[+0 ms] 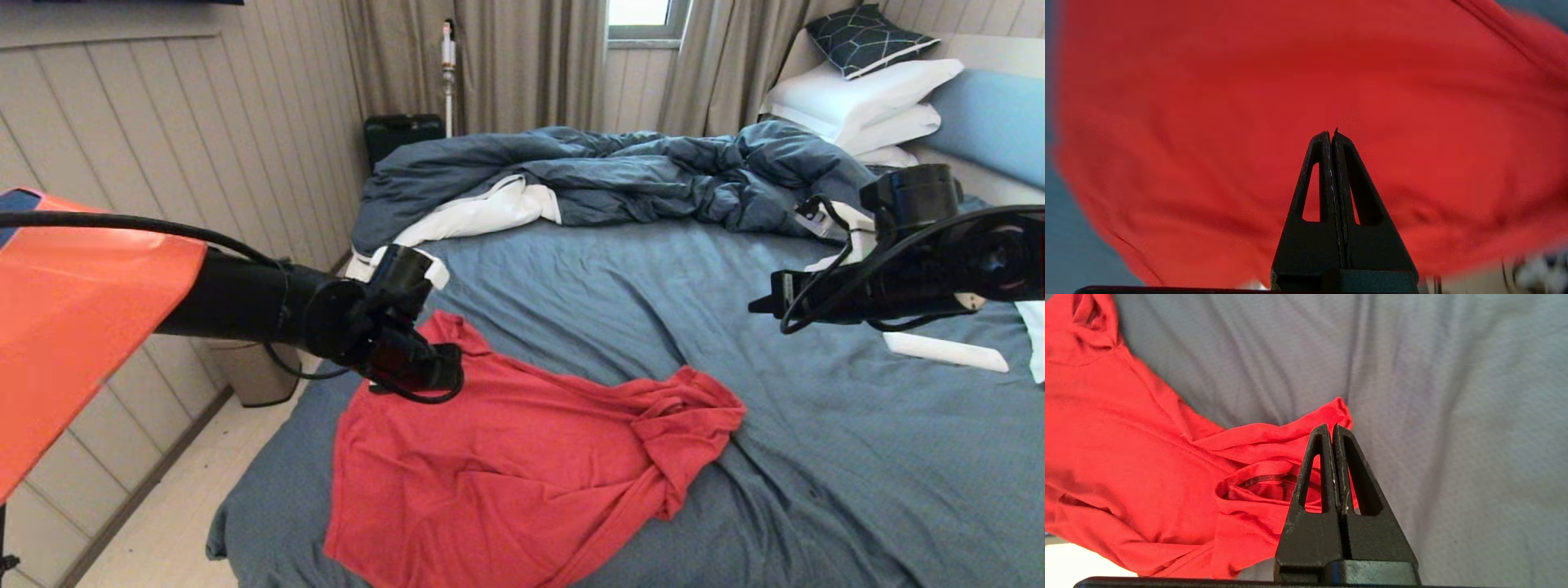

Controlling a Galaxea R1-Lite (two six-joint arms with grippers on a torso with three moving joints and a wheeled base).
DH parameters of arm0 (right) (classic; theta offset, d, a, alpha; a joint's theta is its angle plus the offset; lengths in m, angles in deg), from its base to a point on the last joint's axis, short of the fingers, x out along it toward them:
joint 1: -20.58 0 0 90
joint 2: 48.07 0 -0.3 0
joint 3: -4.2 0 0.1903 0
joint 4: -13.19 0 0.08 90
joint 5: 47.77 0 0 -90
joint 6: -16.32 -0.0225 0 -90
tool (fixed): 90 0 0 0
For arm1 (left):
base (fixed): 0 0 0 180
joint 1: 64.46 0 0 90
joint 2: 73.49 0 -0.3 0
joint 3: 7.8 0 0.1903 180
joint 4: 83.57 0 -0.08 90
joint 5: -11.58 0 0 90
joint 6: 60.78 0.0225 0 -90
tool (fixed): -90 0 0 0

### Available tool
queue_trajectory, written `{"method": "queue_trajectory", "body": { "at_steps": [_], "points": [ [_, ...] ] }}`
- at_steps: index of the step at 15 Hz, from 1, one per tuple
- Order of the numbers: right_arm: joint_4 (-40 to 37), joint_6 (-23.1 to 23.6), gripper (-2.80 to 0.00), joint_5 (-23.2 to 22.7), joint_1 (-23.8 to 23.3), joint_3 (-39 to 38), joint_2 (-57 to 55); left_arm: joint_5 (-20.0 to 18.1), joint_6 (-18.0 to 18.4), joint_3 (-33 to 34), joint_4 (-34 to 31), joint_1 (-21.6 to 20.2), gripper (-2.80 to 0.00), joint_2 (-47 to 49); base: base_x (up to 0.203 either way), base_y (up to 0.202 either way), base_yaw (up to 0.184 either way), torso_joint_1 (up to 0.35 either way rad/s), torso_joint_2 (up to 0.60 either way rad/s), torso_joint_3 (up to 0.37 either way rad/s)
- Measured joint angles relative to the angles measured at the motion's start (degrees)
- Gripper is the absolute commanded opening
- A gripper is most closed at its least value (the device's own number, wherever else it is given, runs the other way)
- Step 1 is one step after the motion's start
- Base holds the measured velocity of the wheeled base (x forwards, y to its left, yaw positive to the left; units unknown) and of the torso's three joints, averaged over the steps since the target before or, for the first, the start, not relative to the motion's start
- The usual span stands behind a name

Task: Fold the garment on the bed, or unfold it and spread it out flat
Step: Unford the red T-shirt

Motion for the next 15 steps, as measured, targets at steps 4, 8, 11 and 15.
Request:
{"method": "queue_trajectory", "body": {
  "at_steps": [4, 8, 11, 15],
  "points": [
    [-0.1, -0.1, -2.80, 0.1, 2.9, -1.8, -0.4, 0.7, 0.1, -3.0, 0.6, -4.3, -2.80, 3.8, 0.000, 0.000, 0.000, 0.000, 0.00, 0.000],
    [-0.7, -1.2, -2.80, 0.1, 6.1, -6.7, -0.3, 1.0, 0.4, -6.0, 0.1, -6.1, -2.80, 6.2, 0.000, 0.000, 0.000, 0.000, 0.00, 0.000],
    [-2.9, -3.0, -2.80, 0.0, 7.5, -10.5, -0.6, 1.0, 1.5, -7.3, -0.2, -6.2, -2.80, 6.5, 0.000, 0.000, 0.000, 0.000, 0.00, 0.000],
    [-9.8, -6.8, -2.80, -0.1, 13.2, -8.9, -1.7, 0.6, 0.9, -7.2, -1.4, -5.0, -2.80, 6.8, 0.000, 0.000, 0.000, 0.000, 0.00, 0.000]
  ]
}}
